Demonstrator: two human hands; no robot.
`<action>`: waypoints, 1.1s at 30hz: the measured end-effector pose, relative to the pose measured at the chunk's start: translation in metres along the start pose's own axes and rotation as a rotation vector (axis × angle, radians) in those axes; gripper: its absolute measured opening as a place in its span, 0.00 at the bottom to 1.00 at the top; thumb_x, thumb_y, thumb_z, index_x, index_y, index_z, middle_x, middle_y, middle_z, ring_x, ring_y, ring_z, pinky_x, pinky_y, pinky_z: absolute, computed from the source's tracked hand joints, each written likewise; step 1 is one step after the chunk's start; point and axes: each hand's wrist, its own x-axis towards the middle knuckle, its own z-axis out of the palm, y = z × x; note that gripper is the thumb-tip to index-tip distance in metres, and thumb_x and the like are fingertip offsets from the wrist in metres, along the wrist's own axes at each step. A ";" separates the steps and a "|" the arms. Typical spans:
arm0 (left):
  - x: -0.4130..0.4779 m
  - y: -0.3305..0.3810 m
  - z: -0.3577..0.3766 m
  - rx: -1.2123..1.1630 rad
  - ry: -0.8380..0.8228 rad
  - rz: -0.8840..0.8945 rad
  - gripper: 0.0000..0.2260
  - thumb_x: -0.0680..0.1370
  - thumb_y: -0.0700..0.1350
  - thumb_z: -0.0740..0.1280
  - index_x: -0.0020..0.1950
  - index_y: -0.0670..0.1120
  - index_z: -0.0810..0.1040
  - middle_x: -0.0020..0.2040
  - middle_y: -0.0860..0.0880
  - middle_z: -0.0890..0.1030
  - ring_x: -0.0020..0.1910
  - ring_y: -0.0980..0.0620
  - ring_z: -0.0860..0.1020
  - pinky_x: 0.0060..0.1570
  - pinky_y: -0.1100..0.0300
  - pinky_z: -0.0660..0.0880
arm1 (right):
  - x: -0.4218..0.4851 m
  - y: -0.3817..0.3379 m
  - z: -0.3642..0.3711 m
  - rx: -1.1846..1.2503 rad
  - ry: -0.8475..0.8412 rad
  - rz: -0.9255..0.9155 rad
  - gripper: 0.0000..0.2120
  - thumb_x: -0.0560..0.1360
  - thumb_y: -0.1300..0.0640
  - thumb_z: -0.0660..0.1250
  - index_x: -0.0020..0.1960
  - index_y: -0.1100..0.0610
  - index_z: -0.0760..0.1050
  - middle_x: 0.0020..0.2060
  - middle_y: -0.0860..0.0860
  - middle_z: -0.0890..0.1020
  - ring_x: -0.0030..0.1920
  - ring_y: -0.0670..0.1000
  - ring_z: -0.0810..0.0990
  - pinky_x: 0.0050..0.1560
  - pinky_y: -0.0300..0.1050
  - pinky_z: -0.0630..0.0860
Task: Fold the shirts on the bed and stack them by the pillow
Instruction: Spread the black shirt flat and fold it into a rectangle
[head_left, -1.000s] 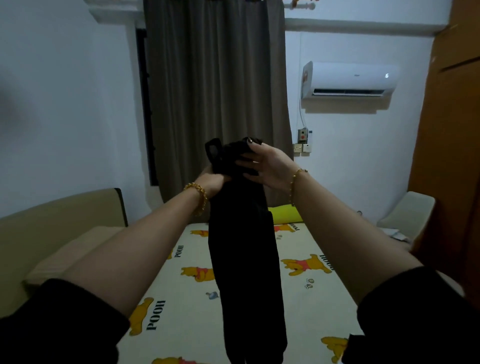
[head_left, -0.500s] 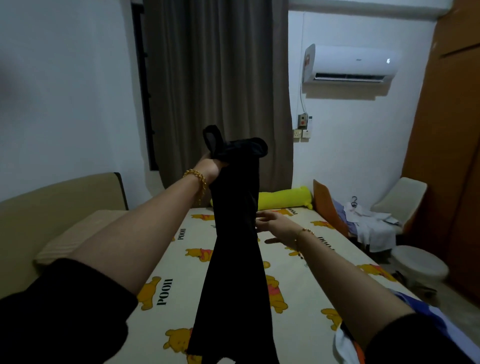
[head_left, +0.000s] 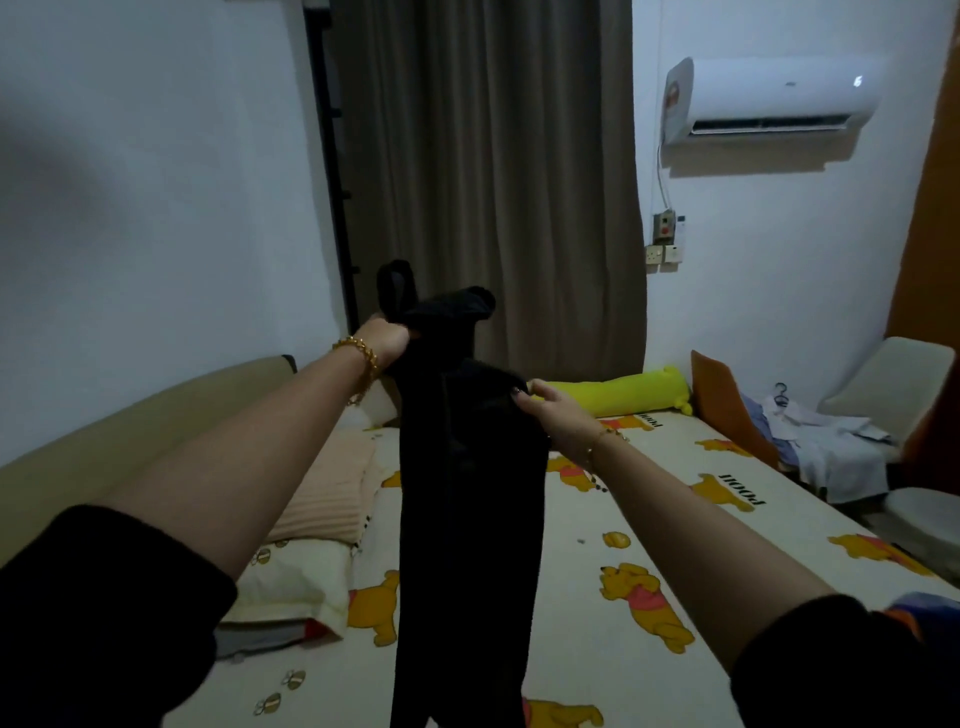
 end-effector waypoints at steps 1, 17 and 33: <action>0.011 -0.010 -0.008 0.098 -0.006 -0.021 0.25 0.71 0.46 0.64 0.68 0.42 0.68 0.58 0.40 0.78 0.52 0.40 0.79 0.54 0.45 0.78 | 0.007 -0.007 0.001 -0.089 0.028 -0.050 0.09 0.79 0.53 0.63 0.42 0.55 0.68 0.33 0.52 0.71 0.31 0.47 0.69 0.28 0.38 0.64; 0.000 0.006 0.078 0.176 -0.535 0.020 0.14 0.76 0.52 0.66 0.56 0.44 0.75 0.36 0.52 0.77 0.31 0.58 0.75 0.35 0.63 0.72 | 0.058 -0.095 -0.047 -0.101 -0.328 0.263 0.18 0.79 0.50 0.62 0.58 0.64 0.75 0.48 0.57 0.81 0.51 0.54 0.80 0.62 0.52 0.74; 0.044 0.035 0.124 -0.260 -0.257 -0.063 0.14 0.75 0.54 0.63 0.40 0.43 0.74 0.38 0.47 0.76 0.36 0.52 0.76 0.41 0.58 0.75 | 0.090 -0.017 -0.141 -0.720 -0.348 0.148 0.10 0.74 0.54 0.69 0.54 0.55 0.77 0.45 0.55 0.80 0.43 0.53 0.79 0.45 0.46 0.76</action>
